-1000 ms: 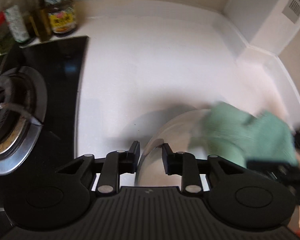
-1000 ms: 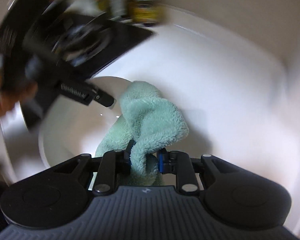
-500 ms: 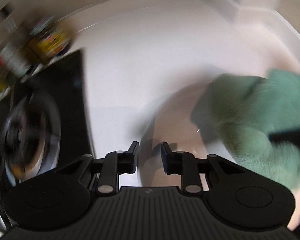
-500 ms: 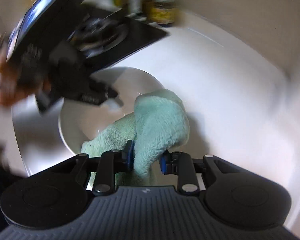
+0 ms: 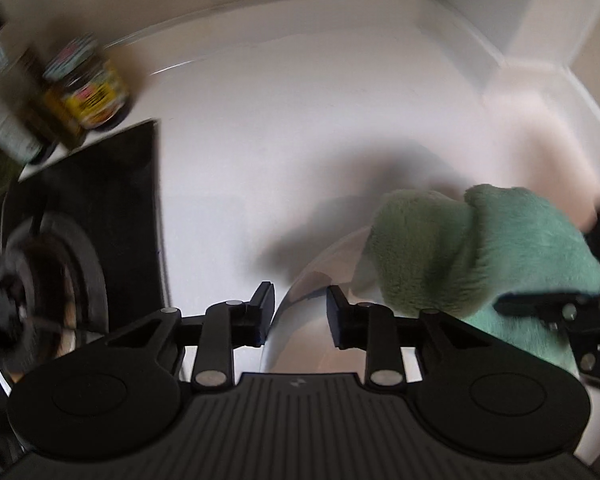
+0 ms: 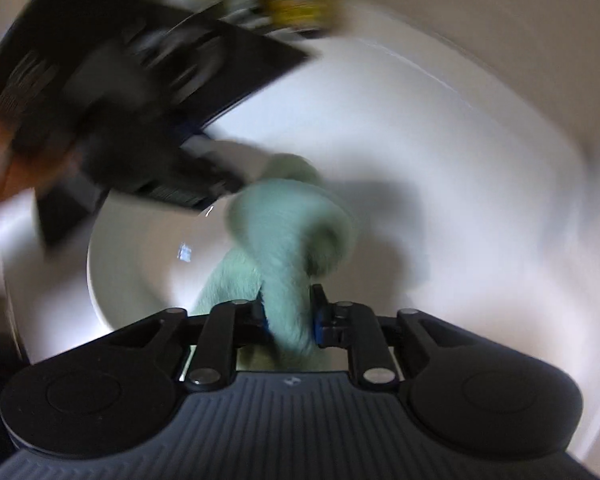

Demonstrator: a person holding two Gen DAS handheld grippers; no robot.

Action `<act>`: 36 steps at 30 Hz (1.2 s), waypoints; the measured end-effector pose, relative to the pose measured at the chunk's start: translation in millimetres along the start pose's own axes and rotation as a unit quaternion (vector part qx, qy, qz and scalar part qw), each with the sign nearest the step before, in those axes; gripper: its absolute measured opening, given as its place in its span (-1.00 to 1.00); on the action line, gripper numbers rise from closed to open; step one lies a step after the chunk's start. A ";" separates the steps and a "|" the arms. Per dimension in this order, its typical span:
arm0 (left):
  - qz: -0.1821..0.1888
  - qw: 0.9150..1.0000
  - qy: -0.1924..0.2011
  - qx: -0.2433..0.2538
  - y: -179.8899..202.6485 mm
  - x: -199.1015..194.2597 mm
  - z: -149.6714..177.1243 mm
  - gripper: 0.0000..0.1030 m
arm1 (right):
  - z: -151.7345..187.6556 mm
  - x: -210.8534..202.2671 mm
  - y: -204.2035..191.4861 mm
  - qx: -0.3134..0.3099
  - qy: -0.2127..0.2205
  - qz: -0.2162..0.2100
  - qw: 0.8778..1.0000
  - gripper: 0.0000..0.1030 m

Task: Clean bowl
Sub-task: 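Hold the bowl rim with the left tool while the right tool wipes around the rim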

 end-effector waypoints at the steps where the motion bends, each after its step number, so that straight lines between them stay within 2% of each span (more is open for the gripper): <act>1: -0.002 1.000 0.003 -0.017 -1.2 -0.7 2.5 -0.20 | 9.3 -6.2 -2.4 0.037 0.015 0.007 0.999 -0.72; 4: -0.017 0.998 0.013 -0.057 -0.3 -4.2 11.3 -0.11 | 35.2 -24.1 -13.3 0.115 0.036 0.025 0.992 -0.68; 6: -0.043 0.996 0.027 -0.080 1.2 -9.1 20.3 -0.10 | 50.8 -32.5 -18.8 0.188 0.040 0.017 0.981 -0.62; 8: -0.071 0.991 0.039 -0.108 1.3 -14.1 31.2 -0.15 | 66.5 -25.1 -18.3 0.284 0.036 -0.028 0.958 -0.56; 10: -0.088 0.988 0.038 -0.123 2.0 -20.4 42.7 -0.26 | 76.5 -21.7 -23.9 0.320 0.050 -0.037 0.945 -0.55; 12: -0.088 0.991 0.031 -0.095 3.3 -23.2 47.1 -0.45 | 79.5 -19.7 -28.2 0.290 0.069 -0.020 0.954 -0.56; 15: -0.041 0.999 -0.011 -0.013 4.5 -20.2 46.1 -0.51 | 65.1 -17.3 -25.4 0.180 0.064 -0.017 0.981 -0.59; 16: -0.023 0.999 -0.022 0.025 6.5 -19.7 42.7 -0.52 | 60.0 -22.5 -21.9 0.133 0.053 -0.018 0.990 -0.60; 17: -0.015 0.998 -0.027 0.053 8.1 -19.8 37.7 -0.39 | 54.8 -27.7 -18.2 0.086 0.041 -0.018 0.995 -0.61; 19: 0.005 0.994 -0.036 0.103 13.4 -22.4 26.7 -0.42 | 36.7 -21.3 -16.9 0.004 0.016 -0.024 1.000 -0.61; 21: 0.016 0.988 -0.047 0.147 20.8 -20.6 14.6 -0.35 | 20.9 -18.9 -16.3 -0.074 -0.018 -0.035 0.996 -0.62; 23: 0.020 0.982 -0.059 0.176 27.6 -14.3 3.9 -0.36 | 10.6 -16.0 -20.3 -0.163 -0.044 -0.051 0.984 -0.62; 26: 0.033 0.976 -0.073 0.201 41.5 4.3 -10.7 -0.37 | -3.0 -9.4 -27.5 -0.260 -0.066 -0.063 0.961 -0.61; 27: 0.037 0.975 -0.079 0.205 45.8 10.6 -14.2 -0.40 | -5.2 -9.0 -29.0 -0.275 -0.070 -0.065 0.957 -0.61; 29: 0.044 0.982 -0.071 0.169 43.0 14.4 -19.3 -0.37 | -9.8 -7.8 -29.1 -0.287 -0.072 -0.068 0.953 -0.61; 31: 0.050 0.990 -0.062 0.120 35.9 16.1 -21.9 -0.32 | -10.5 -10.2 -26.0 -0.270 -0.067 -0.058 0.959 -0.61; 33: 0.053 0.995 -0.062 0.056 23.1 17.6 -17.6 -0.29 | -9.5 -13.0 -19.1 -0.209 -0.050 -0.040 0.976 -0.69; 35: 0.057 0.997 -0.056 0.011 13.4 18.6 -8.1 -0.27 | -8.6 -10.1 -6.4 -0.084 -0.021 -0.022 0.996 -0.71; 36: 0.060 0.997 -0.053 -0.008 9.3 19.0 -3.4 -0.27 | -4.1 -12.2 -1.8 -0.036 -0.012 -0.021 0.999 -0.72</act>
Point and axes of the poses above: each gripper's, at about its wrist camera, not at the fingertips, and x roughly the way its jaws point, y to its right, z to its underside, the point moved 3 cm from there along x, roughly the way its jaws point, and after that the axes turned 6 degrees about y, right-handed, at the moved point
